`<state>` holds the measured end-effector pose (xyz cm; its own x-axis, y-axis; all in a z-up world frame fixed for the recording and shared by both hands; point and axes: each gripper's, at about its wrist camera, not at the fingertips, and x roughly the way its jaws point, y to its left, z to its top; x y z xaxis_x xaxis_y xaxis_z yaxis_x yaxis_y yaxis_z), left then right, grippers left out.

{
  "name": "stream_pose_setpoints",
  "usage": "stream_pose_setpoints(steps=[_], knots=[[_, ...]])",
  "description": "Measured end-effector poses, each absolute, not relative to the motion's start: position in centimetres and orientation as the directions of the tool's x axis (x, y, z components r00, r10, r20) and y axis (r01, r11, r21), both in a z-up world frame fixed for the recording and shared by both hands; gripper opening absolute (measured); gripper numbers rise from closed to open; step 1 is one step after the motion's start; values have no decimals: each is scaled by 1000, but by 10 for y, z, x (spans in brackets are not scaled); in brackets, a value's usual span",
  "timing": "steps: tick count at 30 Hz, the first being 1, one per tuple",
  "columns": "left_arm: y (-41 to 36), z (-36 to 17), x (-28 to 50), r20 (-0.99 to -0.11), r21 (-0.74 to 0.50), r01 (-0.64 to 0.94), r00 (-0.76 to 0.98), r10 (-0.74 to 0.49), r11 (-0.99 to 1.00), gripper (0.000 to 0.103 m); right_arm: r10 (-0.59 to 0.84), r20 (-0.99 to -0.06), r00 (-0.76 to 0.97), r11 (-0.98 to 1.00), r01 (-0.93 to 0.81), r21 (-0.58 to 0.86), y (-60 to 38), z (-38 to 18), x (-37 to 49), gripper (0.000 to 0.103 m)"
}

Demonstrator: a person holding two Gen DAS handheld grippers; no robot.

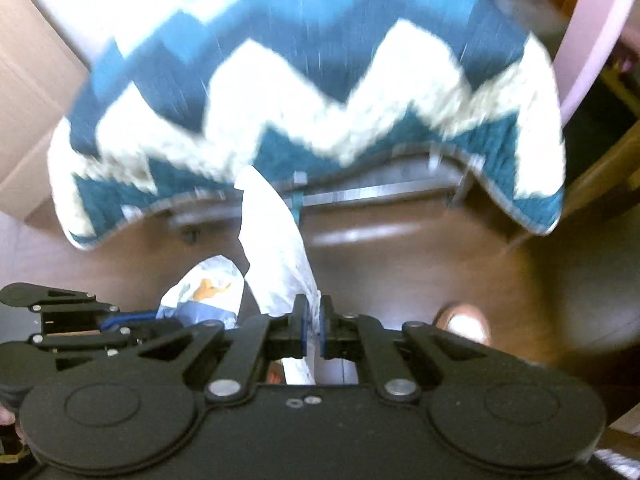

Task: Collect trash
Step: 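Carry tissue and plastic bag with left tool up to the teal bin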

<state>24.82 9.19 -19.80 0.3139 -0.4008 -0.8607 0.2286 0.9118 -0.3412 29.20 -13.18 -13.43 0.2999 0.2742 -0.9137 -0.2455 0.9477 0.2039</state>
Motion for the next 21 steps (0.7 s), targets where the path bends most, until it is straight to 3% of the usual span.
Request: stream_pose_setpoints(steps=[10,21], knots=[[57,-64,232,-715,-297,210,598,-363,932,6,290,-779,556,946,-289,146,-187,8,264,4],[-10,55,227,-582,-259,278,720,-379,925,6,219,-574,789,972,-228,58,-283,167,243,4]])
